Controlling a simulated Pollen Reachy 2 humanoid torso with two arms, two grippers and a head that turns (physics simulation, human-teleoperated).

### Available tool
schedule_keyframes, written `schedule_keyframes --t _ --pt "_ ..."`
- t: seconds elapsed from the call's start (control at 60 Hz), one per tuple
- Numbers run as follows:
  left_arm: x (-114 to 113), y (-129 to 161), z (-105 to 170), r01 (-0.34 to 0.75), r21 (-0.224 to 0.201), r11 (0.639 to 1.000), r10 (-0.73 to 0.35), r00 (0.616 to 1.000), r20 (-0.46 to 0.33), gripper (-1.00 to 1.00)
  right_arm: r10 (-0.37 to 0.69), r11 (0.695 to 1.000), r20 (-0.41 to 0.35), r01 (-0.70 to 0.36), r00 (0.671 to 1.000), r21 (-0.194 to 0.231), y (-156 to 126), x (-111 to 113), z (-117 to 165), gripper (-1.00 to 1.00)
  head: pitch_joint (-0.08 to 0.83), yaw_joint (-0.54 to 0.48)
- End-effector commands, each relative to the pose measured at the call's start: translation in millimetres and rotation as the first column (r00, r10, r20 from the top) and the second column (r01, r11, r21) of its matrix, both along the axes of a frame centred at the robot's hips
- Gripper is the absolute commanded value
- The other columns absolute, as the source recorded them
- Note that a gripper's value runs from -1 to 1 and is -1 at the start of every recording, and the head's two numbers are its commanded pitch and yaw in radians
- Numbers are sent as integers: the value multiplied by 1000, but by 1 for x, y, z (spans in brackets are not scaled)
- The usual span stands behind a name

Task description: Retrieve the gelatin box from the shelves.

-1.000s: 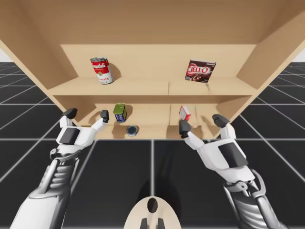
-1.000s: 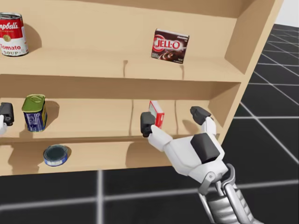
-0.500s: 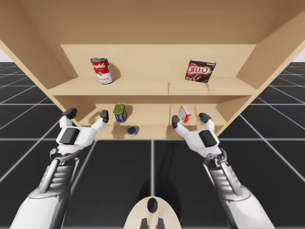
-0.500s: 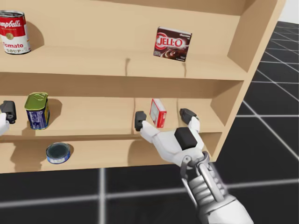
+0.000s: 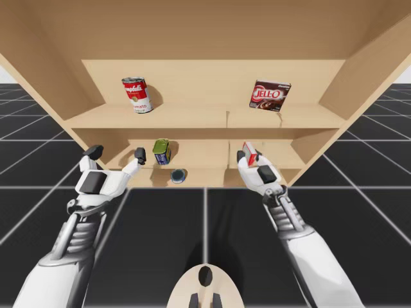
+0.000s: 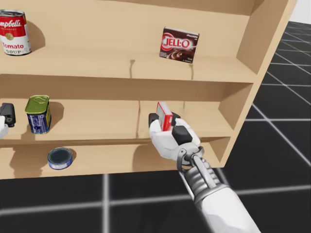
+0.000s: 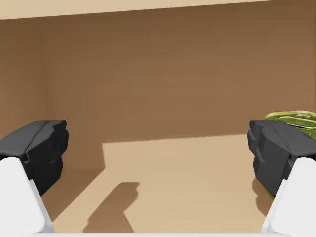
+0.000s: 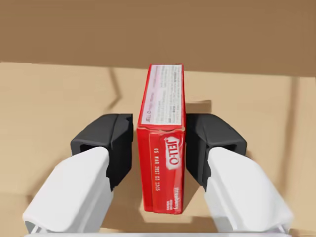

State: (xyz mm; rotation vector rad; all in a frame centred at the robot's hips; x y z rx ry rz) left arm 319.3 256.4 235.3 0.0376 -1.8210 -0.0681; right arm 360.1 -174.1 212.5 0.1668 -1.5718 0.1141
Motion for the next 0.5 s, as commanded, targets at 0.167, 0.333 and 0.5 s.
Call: schedule_keyframes --t 0.167,0.333,0.5 --pt "0 0 0 -4 0 1000 4 1000 4 -1000 -4 1000 -12 4 1000 14 6 -3 -4 1000 453 -219" --pt "0 1 0 -7 0 1000 7 1000 6 -1000 15 1000 46 -17 999 26 9 -14 15 1000 449 -221" --pt "0 1 1 -9 -2 1000 9 1000 8 -1000 28 999 166 -32 986 19 13 -39 53 1000 450 -222"
